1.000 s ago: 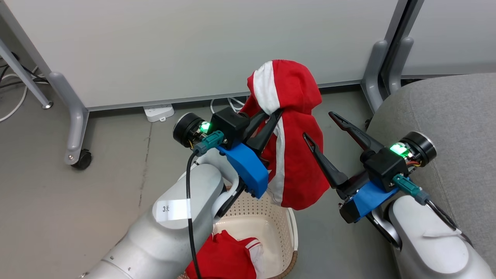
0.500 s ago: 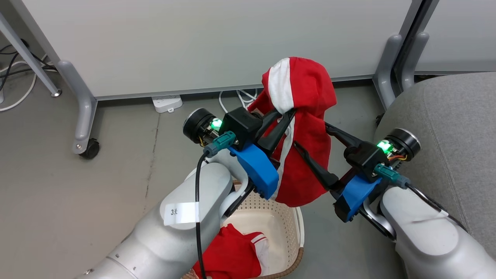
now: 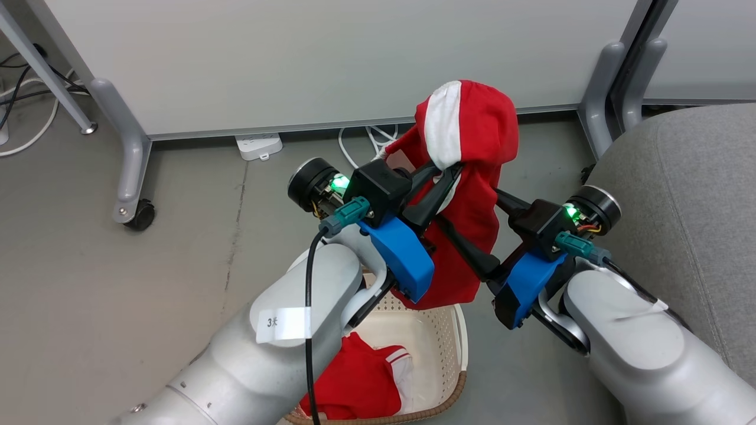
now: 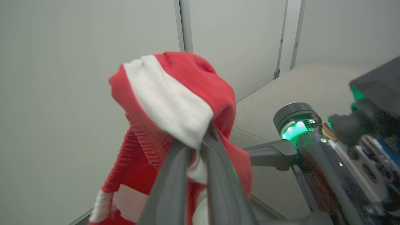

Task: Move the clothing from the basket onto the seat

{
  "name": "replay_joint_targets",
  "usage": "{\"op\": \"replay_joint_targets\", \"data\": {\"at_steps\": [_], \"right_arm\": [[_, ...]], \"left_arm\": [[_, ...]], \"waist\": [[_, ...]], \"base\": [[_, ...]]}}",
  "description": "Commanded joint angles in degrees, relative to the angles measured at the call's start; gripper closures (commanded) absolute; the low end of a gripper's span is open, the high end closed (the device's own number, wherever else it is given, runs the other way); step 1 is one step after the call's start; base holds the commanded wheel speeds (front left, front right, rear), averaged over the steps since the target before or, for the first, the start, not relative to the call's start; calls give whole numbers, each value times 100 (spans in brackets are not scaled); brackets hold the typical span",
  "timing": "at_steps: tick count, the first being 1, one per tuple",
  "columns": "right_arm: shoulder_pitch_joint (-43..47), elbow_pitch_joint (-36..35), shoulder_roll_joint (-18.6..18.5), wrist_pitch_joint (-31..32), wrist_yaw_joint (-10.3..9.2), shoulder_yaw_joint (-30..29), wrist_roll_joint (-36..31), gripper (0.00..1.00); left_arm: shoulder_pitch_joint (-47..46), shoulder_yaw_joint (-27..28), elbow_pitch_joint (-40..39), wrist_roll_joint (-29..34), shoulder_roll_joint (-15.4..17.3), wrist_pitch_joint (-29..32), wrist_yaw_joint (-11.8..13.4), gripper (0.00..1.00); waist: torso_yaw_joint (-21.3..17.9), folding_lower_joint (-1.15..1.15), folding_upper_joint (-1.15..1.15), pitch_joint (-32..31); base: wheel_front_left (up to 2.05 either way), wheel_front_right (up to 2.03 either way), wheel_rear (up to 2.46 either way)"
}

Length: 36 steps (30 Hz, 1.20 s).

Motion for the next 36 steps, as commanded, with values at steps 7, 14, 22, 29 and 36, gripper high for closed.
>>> {"op": "replay_joint_targets", "data": {"at_steps": [7,14,22,29,36], "right_arm": [[-162,115,76,-20,1,94,217,100],[-134,148,71,-20,1,107,259,100],[-116,145,47,-20,1,101,272,100],[-98,131,27,-20,1,103,274,100],[-81,106,10,-20,1,87,283,100]], "left_arm": [[-88,6,-10,-22,-15,-30,-40,100],[-60,31,14,-11,-22,-30,-43,100],[-15,64,43,38,-23,-30,-45,100],[4,72,56,46,-24,-30,-45,100],[1,84,134,18,-23,-30,-19,0]], "waist": [[13,0,0,18],[15,0,0,-18],[-5,0,0,-38],[-9,0,0,-37],[-16,0,0,-35]], "base": [[0,0,0],[0,0,0],[0,0,0],[0,0,0],[0,0,0]]}}
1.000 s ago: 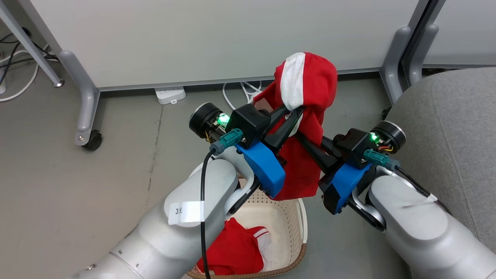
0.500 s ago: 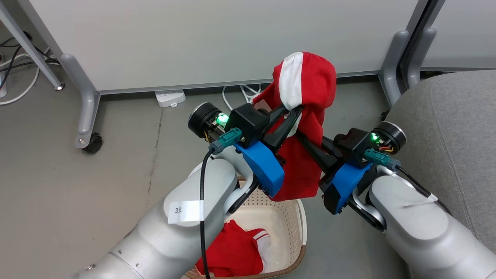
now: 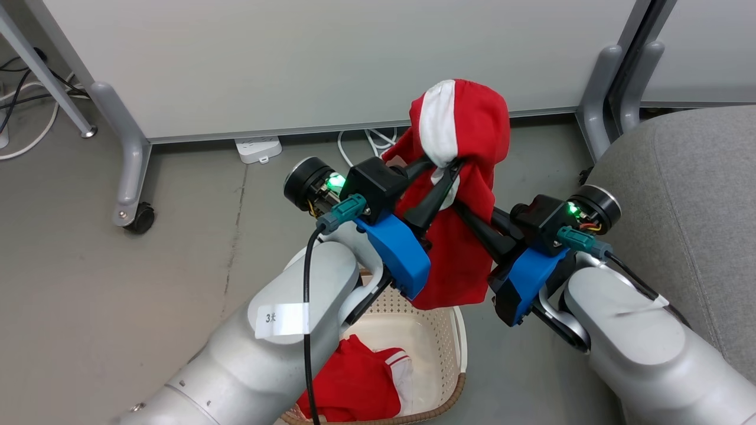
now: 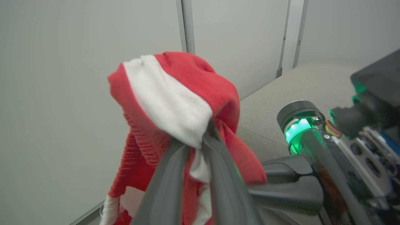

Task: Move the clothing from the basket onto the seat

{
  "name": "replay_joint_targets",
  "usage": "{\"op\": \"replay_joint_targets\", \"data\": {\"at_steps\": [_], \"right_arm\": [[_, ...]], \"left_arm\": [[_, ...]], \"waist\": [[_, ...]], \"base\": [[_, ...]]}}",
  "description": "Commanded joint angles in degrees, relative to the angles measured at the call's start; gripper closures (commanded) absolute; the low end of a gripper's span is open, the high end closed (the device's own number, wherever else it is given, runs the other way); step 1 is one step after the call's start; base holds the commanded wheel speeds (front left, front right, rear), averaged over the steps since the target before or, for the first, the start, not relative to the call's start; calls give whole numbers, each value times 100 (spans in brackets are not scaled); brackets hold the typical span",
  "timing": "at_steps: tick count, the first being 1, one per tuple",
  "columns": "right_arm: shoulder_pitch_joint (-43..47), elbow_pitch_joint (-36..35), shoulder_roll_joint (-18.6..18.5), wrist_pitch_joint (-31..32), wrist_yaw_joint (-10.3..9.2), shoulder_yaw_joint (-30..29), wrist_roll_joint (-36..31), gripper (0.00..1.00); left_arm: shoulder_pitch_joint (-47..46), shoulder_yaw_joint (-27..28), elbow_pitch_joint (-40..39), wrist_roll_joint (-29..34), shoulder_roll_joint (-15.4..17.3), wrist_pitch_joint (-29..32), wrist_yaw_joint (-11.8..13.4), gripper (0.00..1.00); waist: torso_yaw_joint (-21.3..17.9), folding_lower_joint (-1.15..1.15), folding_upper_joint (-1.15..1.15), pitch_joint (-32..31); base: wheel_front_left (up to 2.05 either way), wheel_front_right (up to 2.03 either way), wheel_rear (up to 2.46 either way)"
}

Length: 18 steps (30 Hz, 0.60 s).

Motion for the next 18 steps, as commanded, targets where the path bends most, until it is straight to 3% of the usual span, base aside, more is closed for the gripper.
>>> {"op": "replay_joint_targets", "data": {"at_steps": [1,12,18], "right_arm": [[13,-31,-20,-20,1,-12,18,100],[118,-132,-41,-20,1,-376,-44,100],[191,-285,-62,-20,1,-824,-157,100]], "left_arm": [[22,37,16,-14,-5,-30,2,0],[32,106,57,74,25,-30,13,0],[-8,184,-30,178,100,-29,63,0]], "waist": [[-2,0,0,4],[-74,0,0,95],[-298,0,0,277]], "base": [[0,0,0],[0,0,0],[0,0,0]]}}
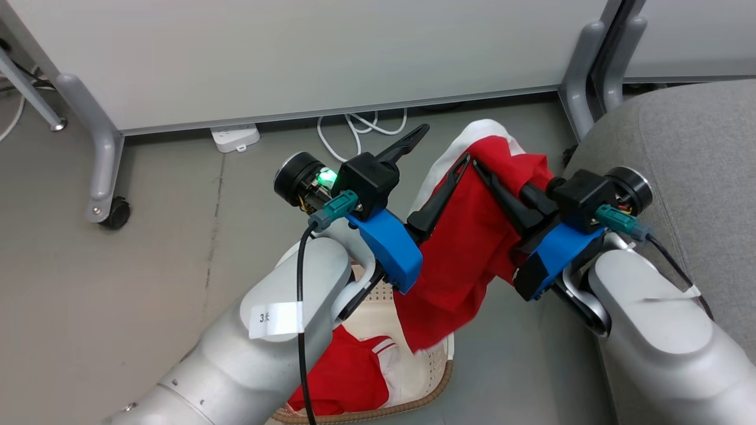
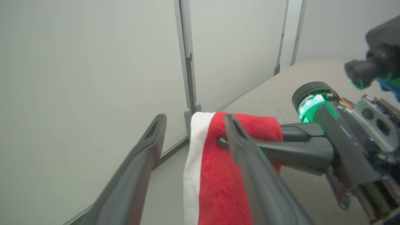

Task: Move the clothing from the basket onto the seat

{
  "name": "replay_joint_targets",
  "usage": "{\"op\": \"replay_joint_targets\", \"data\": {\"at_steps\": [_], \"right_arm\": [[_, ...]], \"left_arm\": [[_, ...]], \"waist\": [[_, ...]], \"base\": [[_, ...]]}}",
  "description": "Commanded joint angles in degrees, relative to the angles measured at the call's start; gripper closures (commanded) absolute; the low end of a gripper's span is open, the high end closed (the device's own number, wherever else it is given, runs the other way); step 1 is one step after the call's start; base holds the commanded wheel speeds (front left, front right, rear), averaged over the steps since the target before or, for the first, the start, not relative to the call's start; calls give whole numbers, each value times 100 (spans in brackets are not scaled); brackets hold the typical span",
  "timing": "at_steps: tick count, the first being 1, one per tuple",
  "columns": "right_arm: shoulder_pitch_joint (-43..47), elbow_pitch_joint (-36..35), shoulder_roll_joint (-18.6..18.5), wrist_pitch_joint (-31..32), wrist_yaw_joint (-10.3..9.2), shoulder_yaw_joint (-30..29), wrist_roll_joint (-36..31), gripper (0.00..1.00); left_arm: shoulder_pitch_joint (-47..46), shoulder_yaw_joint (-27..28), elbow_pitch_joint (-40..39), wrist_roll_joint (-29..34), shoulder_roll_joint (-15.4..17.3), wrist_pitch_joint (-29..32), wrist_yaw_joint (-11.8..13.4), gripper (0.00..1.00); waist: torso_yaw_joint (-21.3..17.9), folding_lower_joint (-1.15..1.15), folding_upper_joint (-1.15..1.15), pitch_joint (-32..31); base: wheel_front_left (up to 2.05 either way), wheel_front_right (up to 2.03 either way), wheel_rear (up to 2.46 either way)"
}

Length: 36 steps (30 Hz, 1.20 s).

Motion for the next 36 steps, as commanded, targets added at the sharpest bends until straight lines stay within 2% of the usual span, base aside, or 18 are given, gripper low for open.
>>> {"op": "replay_joint_targets", "data": {"at_steps": [1,14,28,36], "right_arm": [[101,-81,-27,-21,1,-166,-73,100],[412,-625,-211,-20,1,-1527,-435,100],[1323,-1408,51,-21,1,-3230,-823,100],[1897,-1770,265,-20,1,-3707,-992,100]], "left_arm": [[-18,42,-40,54,52,-28,36,0],[-27,-60,-206,284,147,-28,39,0],[93,-514,-298,437,177,-28,-27,0],[194,-740,-393,458,164,-28,-49,0]], "waist": [[-126,0,0,109],[-835,0,0,592],[-1673,0,0,907],[-2008,0,0,1012]], "base": [[0,0,0],[0,0,0],[0,0,0],[0,0,0]]}}
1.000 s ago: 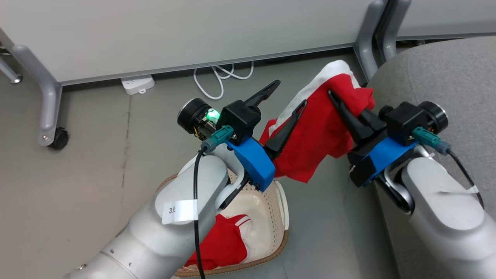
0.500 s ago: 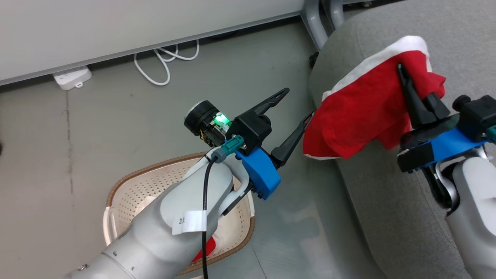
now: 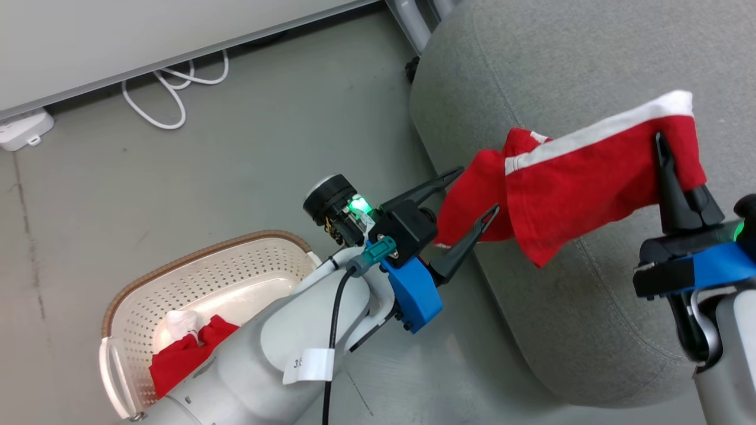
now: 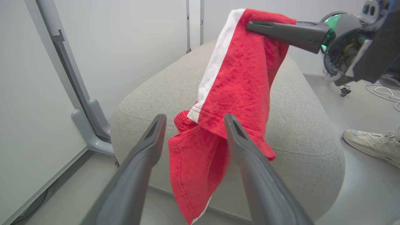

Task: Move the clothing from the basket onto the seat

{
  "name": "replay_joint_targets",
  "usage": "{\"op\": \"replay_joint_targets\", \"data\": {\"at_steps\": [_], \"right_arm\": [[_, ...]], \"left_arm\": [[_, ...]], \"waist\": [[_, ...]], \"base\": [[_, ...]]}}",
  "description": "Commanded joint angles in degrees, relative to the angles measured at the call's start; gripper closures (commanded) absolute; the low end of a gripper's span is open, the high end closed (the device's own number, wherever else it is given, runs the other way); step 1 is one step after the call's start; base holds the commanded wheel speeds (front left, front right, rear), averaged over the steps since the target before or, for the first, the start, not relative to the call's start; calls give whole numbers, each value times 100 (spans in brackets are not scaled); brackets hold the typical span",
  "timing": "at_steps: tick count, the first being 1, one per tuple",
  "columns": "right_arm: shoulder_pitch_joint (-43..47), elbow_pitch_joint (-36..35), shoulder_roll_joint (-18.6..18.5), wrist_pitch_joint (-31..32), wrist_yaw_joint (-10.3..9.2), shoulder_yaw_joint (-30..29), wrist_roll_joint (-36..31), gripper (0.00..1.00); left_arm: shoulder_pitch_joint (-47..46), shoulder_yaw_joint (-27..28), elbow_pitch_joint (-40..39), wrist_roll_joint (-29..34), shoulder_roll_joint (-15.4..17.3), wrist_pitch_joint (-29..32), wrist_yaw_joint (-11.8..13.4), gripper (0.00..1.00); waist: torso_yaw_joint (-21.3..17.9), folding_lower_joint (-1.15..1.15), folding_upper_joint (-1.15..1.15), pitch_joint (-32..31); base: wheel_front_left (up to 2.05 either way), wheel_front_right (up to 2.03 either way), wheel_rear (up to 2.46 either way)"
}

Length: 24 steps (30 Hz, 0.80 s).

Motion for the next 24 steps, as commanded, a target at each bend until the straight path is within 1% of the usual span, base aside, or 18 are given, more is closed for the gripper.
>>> {"op": "replay_joint_targets", "data": {"at_steps": [1,6,12,18,21,24], "right_arm": [[118,-47,37,-20,1,-43,-41,100],[320,-130,148,-20,1,-162,-57,100],[348,-179,200,-21,1,-201,-93,100],[92,-406,111,-21,1,-310,-227,100],[-140,-574,52,-20,1,-424,-305,100],[-520,-761,45,-21,1,-675,-442,100]], "left_arm": [[73,-23,-6,27,13,-28,-43,0],[114,-89,-43,15,17,-28,-42,0],[118,-58,-108,17,34,-28,-45,0],[86,84,-238,68,106,-28,18,0],[-22,158,-340,115,167,-28,67,0],[-98,255,-473,199,271,-28,108,0]], "waist": [[-62,0,0,27],[-157,0,0,26],[-203,0,0,0],[-229,0,0,86],[-247,0,0,258],[-270,0,0,511]], "base": [[0,0,0],[0,0,0],[0,0,0],[0,0,0],[0,0,0],[0,0,0]]}}
